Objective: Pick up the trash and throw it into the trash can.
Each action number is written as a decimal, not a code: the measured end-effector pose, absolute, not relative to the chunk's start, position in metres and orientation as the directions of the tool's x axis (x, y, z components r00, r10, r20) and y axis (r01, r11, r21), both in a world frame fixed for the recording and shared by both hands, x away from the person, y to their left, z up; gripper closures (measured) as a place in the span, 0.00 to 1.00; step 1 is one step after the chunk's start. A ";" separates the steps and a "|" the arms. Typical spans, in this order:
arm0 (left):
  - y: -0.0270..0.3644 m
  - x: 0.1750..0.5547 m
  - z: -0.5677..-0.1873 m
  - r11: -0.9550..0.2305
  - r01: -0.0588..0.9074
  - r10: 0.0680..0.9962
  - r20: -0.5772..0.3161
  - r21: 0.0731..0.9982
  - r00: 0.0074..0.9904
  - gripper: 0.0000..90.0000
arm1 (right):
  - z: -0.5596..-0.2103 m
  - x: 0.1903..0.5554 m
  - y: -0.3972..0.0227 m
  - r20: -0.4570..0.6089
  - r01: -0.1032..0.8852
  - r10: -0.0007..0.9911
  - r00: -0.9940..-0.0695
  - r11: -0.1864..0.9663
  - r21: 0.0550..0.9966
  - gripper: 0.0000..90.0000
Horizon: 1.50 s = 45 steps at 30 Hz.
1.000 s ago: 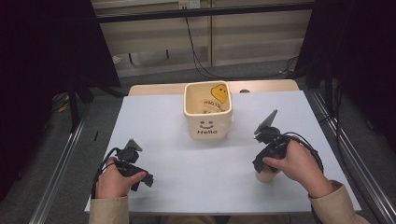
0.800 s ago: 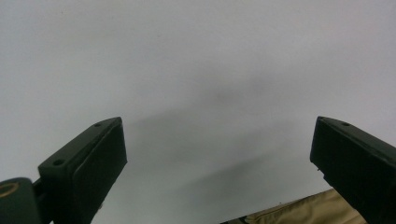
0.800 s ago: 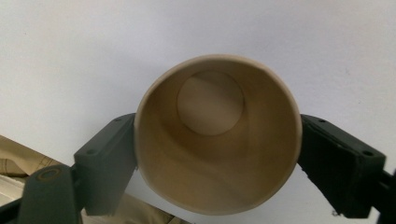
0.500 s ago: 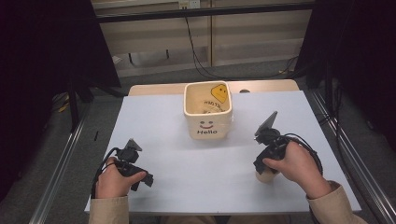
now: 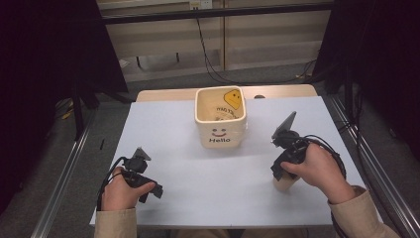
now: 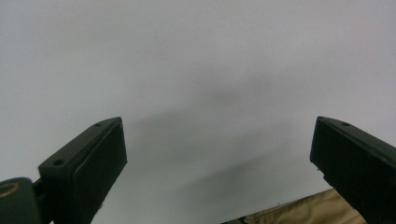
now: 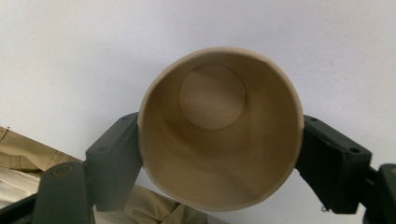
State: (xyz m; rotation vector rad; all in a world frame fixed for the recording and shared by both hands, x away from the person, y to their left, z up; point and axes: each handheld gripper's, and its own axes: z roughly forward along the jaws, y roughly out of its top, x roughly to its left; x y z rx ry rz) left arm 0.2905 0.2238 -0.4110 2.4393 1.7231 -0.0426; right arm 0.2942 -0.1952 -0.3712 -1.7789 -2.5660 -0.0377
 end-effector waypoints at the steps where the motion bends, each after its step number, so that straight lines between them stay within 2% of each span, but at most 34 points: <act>1: 0.224 0.290 -0.411 -0.326 0.939 0.934 -0.114 0.112 0.338 0.04 | -0.368 0.296 -0.195 0.022 0.936 0.935 -0.353 0.353 0.012 0.23; 15: 0.225 0.290 -0.412 -0.322 0.941 0.934 -0.127 0.107 0.334 0.04 | -0.336 0.317 -0.199 0.014 0.935 0.935 -0.354 0.353 0.037 0.24; 45: 0.226 0.290 -0.412 -0.326 0.938 0.934 -0.116 0.117 0.339 0.04 | -0.291 0.364 -0.196 -0.023 0.935 0.938 -0.345 0.346 0.074 0.24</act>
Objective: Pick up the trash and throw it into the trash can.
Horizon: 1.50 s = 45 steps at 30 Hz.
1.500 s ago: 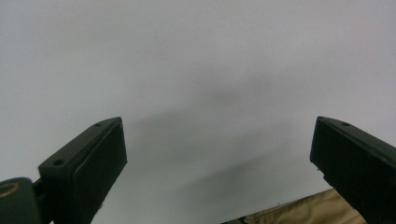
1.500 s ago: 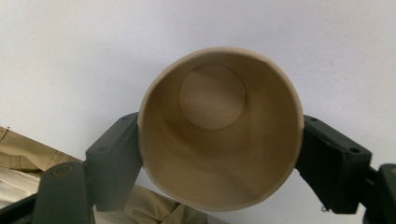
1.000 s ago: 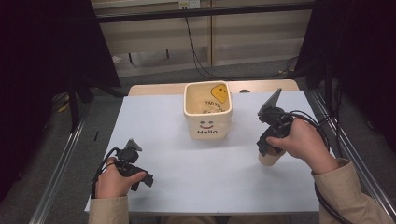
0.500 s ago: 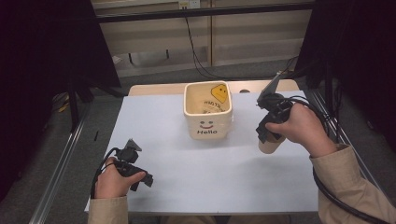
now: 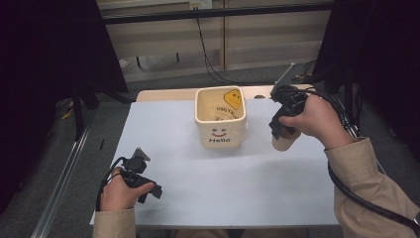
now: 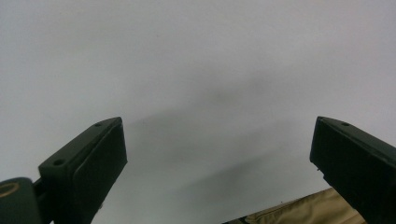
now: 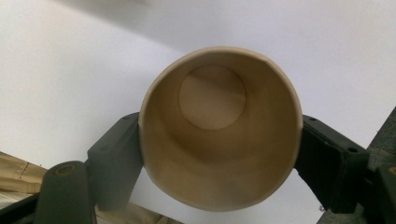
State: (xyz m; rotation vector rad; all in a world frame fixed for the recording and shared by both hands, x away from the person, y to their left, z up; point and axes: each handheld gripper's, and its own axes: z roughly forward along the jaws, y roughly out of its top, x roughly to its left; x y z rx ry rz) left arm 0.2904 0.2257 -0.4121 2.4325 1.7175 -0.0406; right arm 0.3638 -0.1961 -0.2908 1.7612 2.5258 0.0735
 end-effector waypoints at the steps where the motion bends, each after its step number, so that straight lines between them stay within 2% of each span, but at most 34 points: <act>1: 0.225 0.290 -0.412 -0.327 0.937 0.933 -0.115 0.123 0.340 0.04 | -0.290 0.365 -0.197 -0.023 0.936 0.939 -0.344 0.345 0.075 0.24; 15: 0.225 0.289 -0.409 -0.334 0.934 0.928 -0.132 0.124 0.349 0.04 | -0.274 0.388 -0.203 -0.045 0.942 0.944 -0.327 0.330 0.068 0.25; 45: 0.230 0.288 -0.410 -0.344 0.931 0.922 -0.142 0.126 0.360 0.04 | -0.222 0.439 -0.180 -0.054 0.933 0.934 -0.352 0.355 0.056 0.26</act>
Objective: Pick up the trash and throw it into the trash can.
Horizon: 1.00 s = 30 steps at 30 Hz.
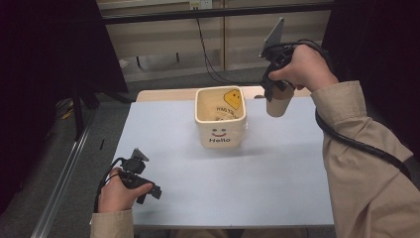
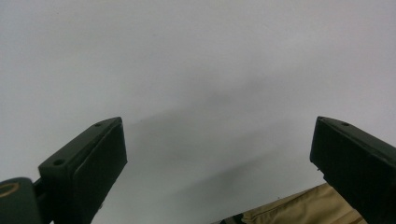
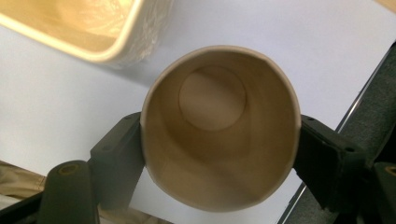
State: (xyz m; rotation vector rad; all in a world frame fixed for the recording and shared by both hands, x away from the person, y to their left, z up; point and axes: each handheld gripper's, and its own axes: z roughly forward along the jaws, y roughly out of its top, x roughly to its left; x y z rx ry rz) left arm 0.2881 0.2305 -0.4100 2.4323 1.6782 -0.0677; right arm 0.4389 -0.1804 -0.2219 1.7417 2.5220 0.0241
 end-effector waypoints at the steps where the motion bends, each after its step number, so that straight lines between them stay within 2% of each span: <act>1: 0.231 0.288 -0.410 -0.341 0.932 0.922 -0.148 0.123 0.357 0.04 | -0.220 0.440 -0.179 -0.055 0.933 0.935 -0.352 0.354 0.056 0.26; 30: 0.229 0.285 -0.409 -0.347 0.928 0.916 -0.165 0.135 0.367 0.04 | -0.169 0.463 -0.147 -0.078 0.911 0.914 -0.399 0.405 0.084 0.26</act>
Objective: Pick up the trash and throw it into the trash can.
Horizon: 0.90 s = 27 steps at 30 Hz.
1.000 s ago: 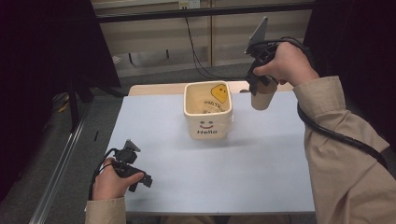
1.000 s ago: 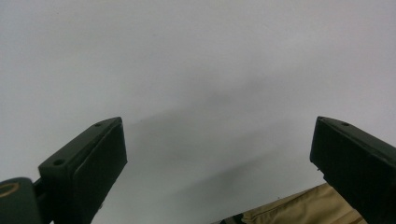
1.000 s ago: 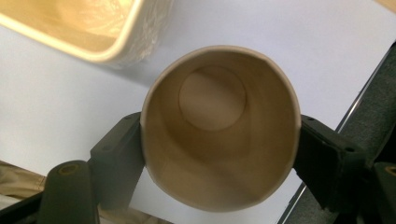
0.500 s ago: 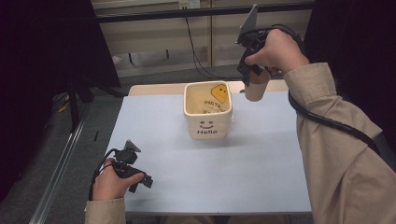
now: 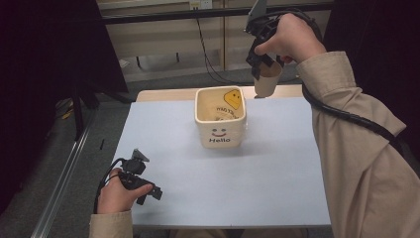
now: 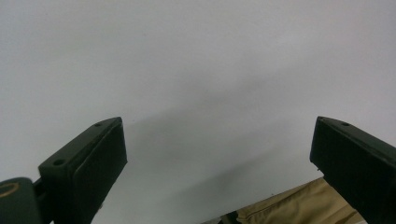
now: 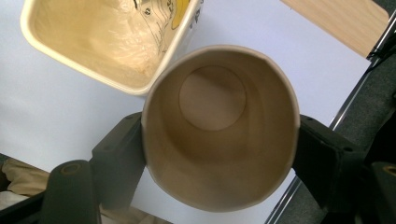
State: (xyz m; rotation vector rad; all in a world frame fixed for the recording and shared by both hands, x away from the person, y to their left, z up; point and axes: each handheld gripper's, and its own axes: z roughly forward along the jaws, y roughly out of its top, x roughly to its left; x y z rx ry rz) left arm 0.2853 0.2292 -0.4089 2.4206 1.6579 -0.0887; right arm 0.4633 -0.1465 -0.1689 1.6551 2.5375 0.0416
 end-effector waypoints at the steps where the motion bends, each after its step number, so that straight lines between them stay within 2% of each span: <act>1: 0.229 0.285 -0.409 -0.348 0.928 0.915 -0.166 0.136 0.368 0.04 | -0.167 0.464 -0.145 -0.083 0.909 0.912 -0.402 0.409 0.081 0.26; 15: 0.228 0.285 -0.408 -0.354 0.926 0.912 -0.168 0.136 0.373 0.04 | -0.168 0.473 -0.127 -0.064 0.889 0.894 -0.444 0.448 0.095 0.26; 27: 0.228 0.286 -0.408 -0.364 0.922 0.908 -0.172 0.131 0.383 0.04 | -0.166 0.472 -0.098 -0.002 0.859 0.866 -0.500 0.496 0.128 0.26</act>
